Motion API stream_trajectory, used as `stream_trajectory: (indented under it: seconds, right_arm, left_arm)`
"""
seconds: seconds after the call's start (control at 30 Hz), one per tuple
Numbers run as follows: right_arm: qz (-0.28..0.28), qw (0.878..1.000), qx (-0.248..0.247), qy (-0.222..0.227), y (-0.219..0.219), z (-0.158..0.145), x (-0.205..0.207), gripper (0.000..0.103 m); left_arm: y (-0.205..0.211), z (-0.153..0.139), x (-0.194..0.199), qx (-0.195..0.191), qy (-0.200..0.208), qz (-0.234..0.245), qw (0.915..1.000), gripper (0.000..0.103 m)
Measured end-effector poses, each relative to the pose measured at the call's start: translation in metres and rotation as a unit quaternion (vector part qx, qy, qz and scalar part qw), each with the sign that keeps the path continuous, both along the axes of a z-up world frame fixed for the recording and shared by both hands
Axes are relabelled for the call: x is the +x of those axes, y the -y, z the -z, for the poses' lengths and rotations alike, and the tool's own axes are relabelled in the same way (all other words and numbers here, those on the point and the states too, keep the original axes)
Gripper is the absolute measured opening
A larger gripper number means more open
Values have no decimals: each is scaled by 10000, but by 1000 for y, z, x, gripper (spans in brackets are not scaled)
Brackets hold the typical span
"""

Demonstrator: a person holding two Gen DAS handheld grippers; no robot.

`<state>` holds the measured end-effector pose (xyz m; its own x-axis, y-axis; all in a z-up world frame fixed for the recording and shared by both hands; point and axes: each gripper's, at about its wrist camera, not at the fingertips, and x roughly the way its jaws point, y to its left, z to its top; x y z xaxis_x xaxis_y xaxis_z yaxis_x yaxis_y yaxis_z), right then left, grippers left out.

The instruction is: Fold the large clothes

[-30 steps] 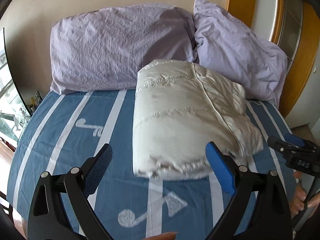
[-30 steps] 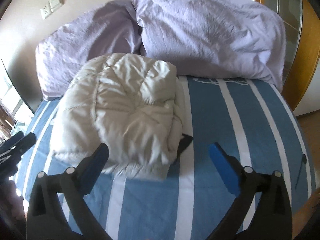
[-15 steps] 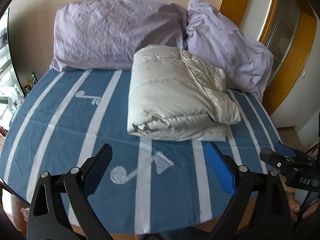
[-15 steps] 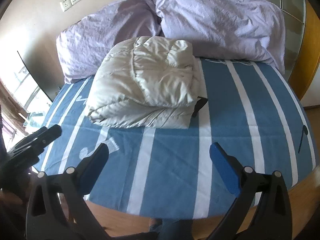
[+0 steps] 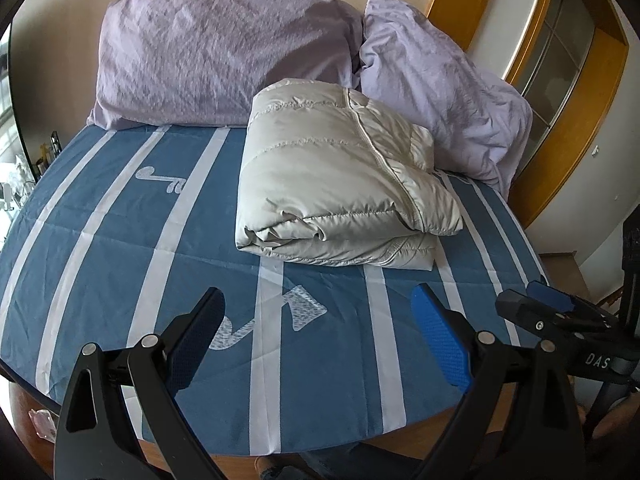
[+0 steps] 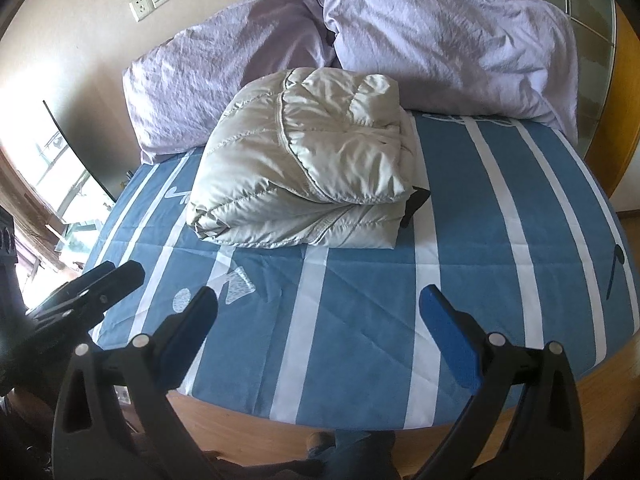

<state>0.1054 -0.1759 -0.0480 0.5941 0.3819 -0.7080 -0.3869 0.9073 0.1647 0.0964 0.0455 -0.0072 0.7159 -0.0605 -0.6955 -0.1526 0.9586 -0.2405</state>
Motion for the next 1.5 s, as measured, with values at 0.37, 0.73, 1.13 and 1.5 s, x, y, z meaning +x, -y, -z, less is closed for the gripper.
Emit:
stream_trajectory:
  seconds: [0.37, 0.73, 1.13, 1.5]
  right_arm:
    - [9, 10000, 7, 38, -2, 1, -1, 101]
    - [49, 10000, 38, 1, 0, 0, 2, 101]
    - [43, 10000, 19, -21, -1, 2, 4, 101]
    - [45, 10000, 14, -25, -2, 3, 4, 101]
  left_arm:
    - [3, 1, 3, -58, -2, 79, 10000, 95]
    - [5, 2, 6, -64, -48, 111, 9999, 95]
    - [7, 3, 9, -73, -57, 158, 9998, 95]
    - [10, 4, 10, -98, -55, 148, 9998, 95]
